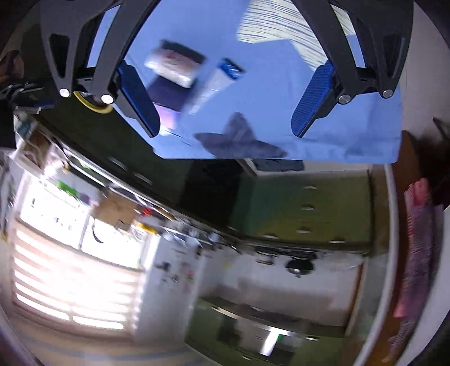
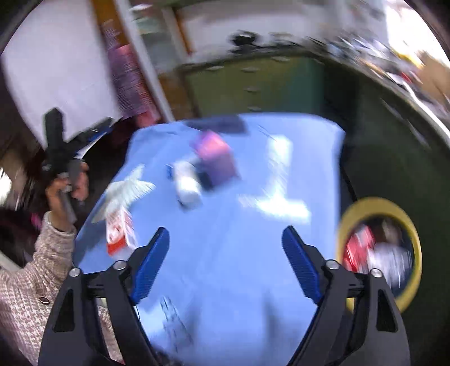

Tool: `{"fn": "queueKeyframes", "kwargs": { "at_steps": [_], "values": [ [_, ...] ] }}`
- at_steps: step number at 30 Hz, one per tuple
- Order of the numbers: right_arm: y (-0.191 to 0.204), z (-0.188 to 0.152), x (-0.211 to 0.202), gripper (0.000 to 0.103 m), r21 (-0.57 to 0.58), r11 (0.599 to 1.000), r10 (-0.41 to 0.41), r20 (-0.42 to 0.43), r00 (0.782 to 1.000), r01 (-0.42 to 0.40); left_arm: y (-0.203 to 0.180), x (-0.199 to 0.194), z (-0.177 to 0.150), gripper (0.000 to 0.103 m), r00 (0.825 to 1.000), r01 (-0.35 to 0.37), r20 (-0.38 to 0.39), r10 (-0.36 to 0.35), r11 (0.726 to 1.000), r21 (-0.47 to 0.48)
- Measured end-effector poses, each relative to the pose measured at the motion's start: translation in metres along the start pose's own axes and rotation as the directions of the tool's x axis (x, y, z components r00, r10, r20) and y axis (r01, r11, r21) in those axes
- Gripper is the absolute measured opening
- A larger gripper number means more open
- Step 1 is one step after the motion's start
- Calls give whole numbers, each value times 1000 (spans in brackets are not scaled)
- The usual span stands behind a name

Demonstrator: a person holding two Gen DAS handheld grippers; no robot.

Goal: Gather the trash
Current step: 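Grasp the purple cream box with the right tool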

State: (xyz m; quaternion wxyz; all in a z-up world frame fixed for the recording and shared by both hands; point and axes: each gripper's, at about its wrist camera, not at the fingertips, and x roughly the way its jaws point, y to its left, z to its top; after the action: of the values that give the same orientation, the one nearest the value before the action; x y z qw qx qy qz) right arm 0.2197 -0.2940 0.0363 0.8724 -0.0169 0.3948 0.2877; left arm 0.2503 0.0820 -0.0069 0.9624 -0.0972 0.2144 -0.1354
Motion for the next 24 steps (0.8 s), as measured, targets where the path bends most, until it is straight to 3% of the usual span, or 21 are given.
{"fn": "queueKeyframes", "kwargs": {
  "at_steps": [4, 9, 13, 17, 21, 24],
  "values": [
    [19, 48, 53, 91, -175, 983, -55, -15, 998, 52, 31, -1, -11, 90, 1000, 21, 22, -20, 997, -77],
    [18, 75, 123, 91, -261, 964, -71, -94, 993, 44, 50, 5, -21, 93, 999, 31, -4, -32, 990, -137],
    [2, 81, 162, 91, -253, 967, -67, -154, 986, 27, 54, 15, -25, 93, 997, 59, -39, -67, 982, -178],
    [-11, 82, 188, 91, -218, 976, -28, -193, 981, -15, 50, 16, -27, 93, 998, 47, -38, -53, 988, -148],
    [-13, 82, 203, 78, -194, 980, 0, -221, 975, -44, 49, 18, -29, 93, 997, 54, -50, -62, 988, -142],
    [-11, 80, 209, 77, -191, 980, 10, -232, 973, -55, 49, 21, -31, 93, 996, 54, -64, -63, 989, -141]
  ]
}}
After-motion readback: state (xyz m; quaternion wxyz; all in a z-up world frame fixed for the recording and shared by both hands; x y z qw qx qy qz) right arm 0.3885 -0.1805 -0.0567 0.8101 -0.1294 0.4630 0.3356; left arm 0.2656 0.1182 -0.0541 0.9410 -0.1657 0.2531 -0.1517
